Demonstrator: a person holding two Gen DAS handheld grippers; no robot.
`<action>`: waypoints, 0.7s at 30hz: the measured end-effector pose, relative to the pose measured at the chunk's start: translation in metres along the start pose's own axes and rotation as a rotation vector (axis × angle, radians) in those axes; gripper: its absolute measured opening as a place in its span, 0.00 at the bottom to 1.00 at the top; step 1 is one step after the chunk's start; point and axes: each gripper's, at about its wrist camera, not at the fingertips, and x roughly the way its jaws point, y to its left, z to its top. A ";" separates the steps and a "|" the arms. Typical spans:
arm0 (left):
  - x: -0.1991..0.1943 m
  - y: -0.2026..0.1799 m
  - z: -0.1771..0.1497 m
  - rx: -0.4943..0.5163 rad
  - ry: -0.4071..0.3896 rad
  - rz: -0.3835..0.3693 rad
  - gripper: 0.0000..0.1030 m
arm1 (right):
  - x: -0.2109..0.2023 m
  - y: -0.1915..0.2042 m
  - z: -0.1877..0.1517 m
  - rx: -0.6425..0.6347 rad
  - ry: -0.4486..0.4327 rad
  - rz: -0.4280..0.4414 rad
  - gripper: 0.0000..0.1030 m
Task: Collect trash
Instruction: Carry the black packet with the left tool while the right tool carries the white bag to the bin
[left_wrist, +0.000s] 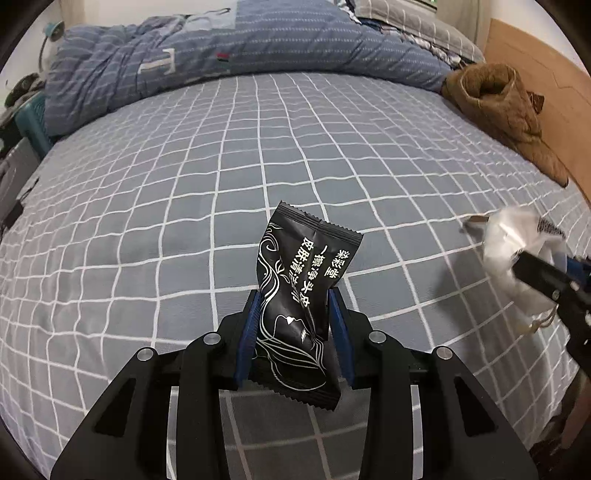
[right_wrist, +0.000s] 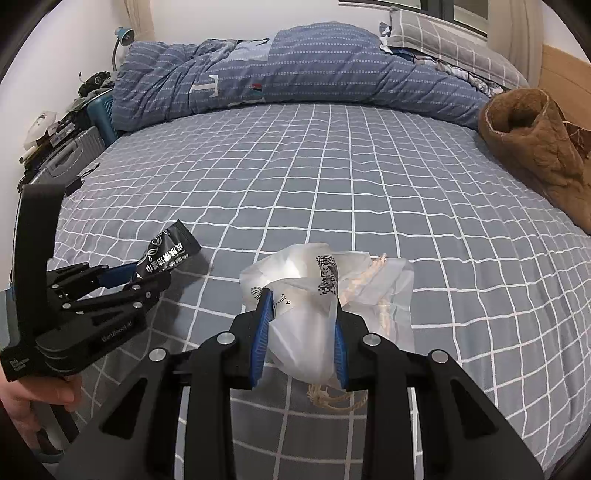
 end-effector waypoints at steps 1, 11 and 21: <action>-0.003 0.000 -0.001 -0.004 -0.001 0.001 0.35 | -0.003 0.001 -0.001 0.000 -0.001 -0.001 0.27; -0.037 -0.007 -0.019 -0.032 -0.007 0.001 0.35 | -0.041 0.013 -0.013 -0.005 -0.005 -0.007 0.27; -0.073 -0.021 -0.055 -0.043 -0.002 -0.005 0.35 | -0.075 0.019 -0.039 0.018 0.004 0.001 0.27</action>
